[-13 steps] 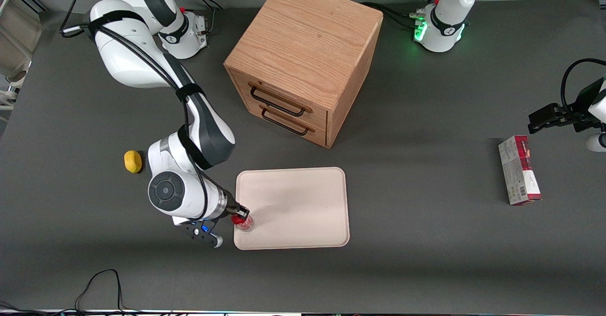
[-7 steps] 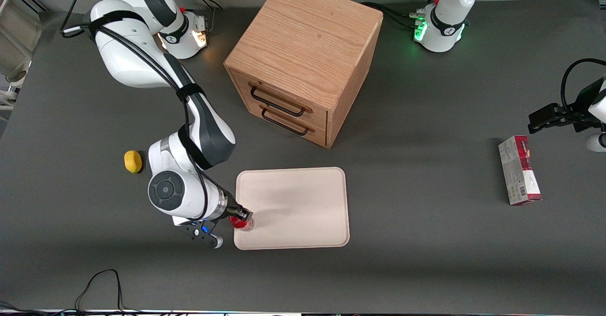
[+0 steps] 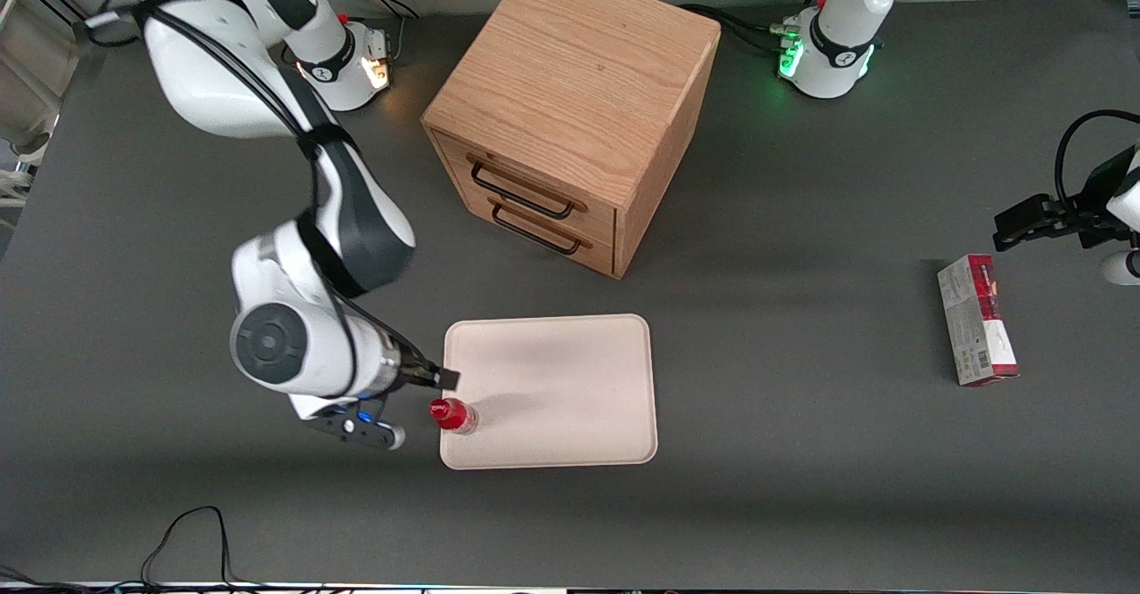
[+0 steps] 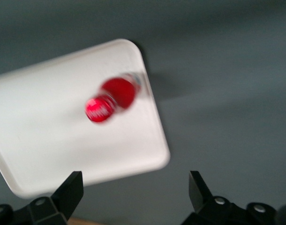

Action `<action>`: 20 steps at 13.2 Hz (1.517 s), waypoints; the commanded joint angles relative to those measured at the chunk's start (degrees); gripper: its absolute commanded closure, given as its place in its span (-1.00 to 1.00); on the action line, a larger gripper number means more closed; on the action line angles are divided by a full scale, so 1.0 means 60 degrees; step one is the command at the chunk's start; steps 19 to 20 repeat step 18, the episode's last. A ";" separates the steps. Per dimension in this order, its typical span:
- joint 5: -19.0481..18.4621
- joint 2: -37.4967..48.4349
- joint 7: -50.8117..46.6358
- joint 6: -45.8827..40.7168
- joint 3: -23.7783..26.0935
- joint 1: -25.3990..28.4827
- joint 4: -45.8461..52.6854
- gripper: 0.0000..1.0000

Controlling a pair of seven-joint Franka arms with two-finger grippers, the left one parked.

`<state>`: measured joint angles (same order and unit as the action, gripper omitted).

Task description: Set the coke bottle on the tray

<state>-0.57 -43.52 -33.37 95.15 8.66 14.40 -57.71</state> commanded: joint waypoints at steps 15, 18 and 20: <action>0.0330 0.7591 0.5181 -0.0331 -0.1707 -0.0964 -0.6950 -1.00; 0.0330 0.7576 0.5181 -0.0361 -0.1721 -0.0979 -0.6861 -1.00; 0.0330 0.7576 0.5181 -0.0361 -0.1721 -0.0979 -0.6861 -1.00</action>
